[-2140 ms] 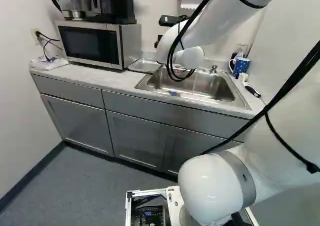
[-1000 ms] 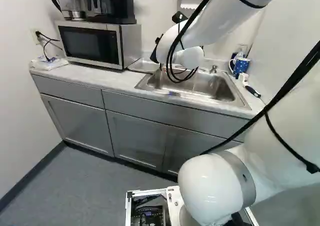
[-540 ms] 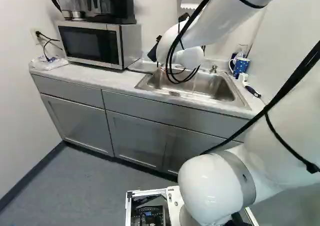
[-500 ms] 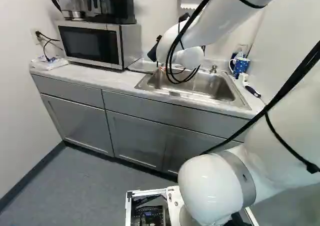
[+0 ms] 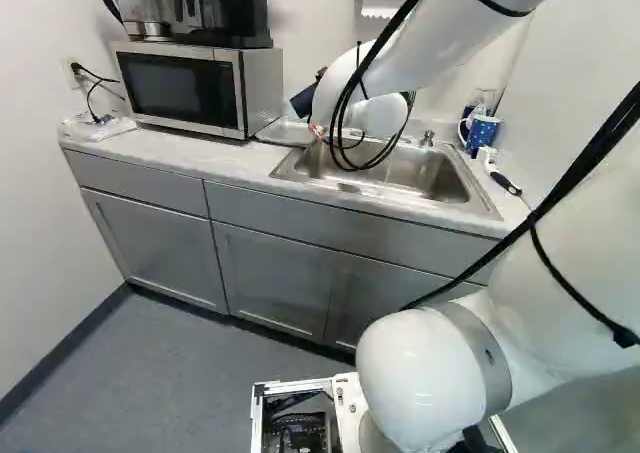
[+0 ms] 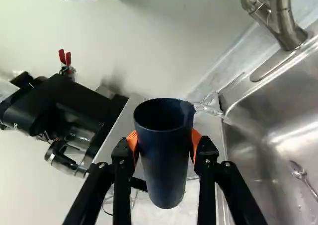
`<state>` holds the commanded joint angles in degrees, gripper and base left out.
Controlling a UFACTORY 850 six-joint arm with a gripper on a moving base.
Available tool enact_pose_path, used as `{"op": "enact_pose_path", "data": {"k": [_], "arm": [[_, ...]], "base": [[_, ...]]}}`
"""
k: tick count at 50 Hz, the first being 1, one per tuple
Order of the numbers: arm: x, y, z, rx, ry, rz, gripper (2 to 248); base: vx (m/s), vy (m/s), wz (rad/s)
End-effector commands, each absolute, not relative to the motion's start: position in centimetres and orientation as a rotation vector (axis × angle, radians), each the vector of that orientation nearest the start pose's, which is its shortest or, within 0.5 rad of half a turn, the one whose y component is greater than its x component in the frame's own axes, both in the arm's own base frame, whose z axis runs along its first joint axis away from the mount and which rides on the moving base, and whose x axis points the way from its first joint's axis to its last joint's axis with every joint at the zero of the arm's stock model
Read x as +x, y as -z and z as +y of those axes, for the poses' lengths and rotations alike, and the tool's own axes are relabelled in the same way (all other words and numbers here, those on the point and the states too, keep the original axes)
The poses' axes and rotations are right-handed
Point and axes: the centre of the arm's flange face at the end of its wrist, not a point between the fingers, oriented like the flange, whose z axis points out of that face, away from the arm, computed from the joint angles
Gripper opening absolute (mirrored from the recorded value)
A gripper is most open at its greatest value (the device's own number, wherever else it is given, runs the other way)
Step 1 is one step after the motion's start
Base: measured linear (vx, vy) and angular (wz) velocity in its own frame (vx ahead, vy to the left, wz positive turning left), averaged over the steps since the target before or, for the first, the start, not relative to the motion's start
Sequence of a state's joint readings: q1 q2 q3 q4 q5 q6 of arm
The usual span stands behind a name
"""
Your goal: Rinse the cup and place it in the tray
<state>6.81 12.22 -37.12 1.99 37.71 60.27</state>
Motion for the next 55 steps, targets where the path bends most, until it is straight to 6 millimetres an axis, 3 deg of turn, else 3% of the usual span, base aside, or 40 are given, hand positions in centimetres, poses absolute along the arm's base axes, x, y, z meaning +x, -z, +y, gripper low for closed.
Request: {"op": "enact_pose_path", "data": {"k": [55], "arm": [[42.54, -57.67, 4.89, -1.232, 1.051, 1.217, 122]], "base": [[0.000, 0.000, 0.000]]}}
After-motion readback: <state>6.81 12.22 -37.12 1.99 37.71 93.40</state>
